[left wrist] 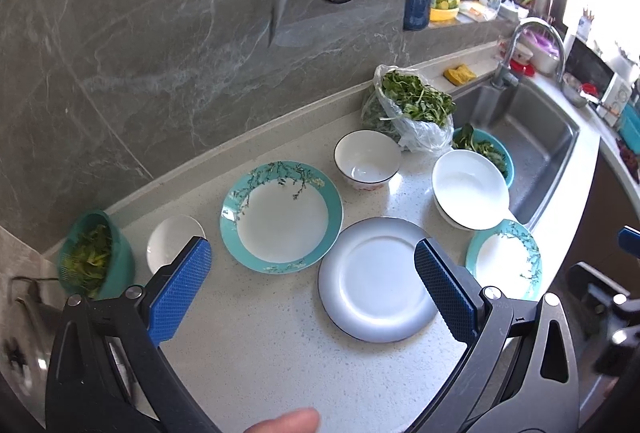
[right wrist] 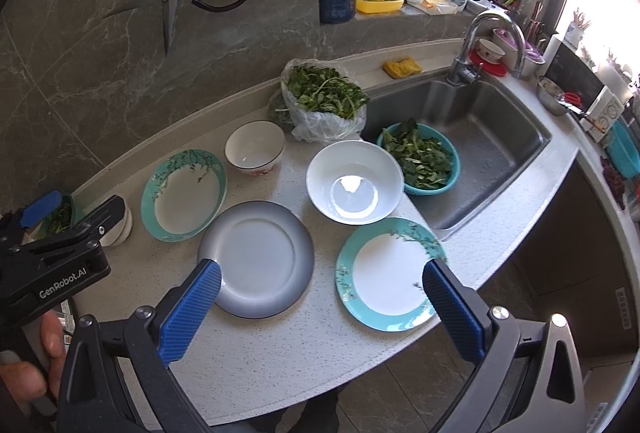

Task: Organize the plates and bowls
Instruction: 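Move both grippers down to the rim of the grey-rimmed plate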

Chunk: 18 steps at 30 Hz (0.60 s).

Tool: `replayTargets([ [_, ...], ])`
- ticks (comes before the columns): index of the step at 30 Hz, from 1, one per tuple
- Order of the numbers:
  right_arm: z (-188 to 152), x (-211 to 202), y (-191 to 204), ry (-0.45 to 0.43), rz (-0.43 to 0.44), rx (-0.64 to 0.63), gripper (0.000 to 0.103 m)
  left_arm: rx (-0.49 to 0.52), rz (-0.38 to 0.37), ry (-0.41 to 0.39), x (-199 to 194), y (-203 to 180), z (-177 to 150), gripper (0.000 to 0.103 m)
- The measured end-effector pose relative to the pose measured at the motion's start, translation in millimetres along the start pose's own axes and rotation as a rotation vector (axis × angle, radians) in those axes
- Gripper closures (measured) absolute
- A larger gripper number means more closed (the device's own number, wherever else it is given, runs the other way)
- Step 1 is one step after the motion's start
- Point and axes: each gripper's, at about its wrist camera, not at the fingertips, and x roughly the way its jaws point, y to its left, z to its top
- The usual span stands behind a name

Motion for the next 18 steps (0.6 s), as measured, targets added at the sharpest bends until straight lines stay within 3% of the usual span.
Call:
replayTargets([
  [2,-17.0,8.8,-2.8,-0.019,0.037,0.006,0.0,-0.026,-0.025,0.017,20.1,16.1,-22.8,0.0],
  [5,-41.0,21.5,-4.1,-0.071,0.093,0.019,0.004,-0.088,-0.129,0.097,58.0,43.1,-60.4,0.0],
  [8,-66.6,28.6,-4.4,-0.165,0.139,0.022,0.005,-0.209,-0.324,0.131,87.0,71.9,-98.8,0.002],
  [9,-73.8,29.9,-5.5,-0.186,0.142,0.032,0.005,-0.282,-0.425,0.129,96.7,84.7,-115.5,0.002],
  [11,-87.8,32.9,-10.0,-0.22,0.178,0.062,0.005,-0.282,-0.432,0.155,109.6,89.1,-134.1,0.002],
  [14,-101.2,42.2,-17.5,-0.226,0.224,0.109,0.005,-0.127,-0.416,0.103,114.5,79.5,-157.3,0.0],
  [16,-105.7,50.3,-21.6,-0.203,0.266,0.118,0.009,-0.111,-0.442,0.107,116.2,74.0,-167.7,0.0],
  [18,-106.1,59.3,-25.0,-0.184,0.315,0.117,0.011,-0.142,-0.453,0.168,124.5,68.1,-175.3,0.0],
])
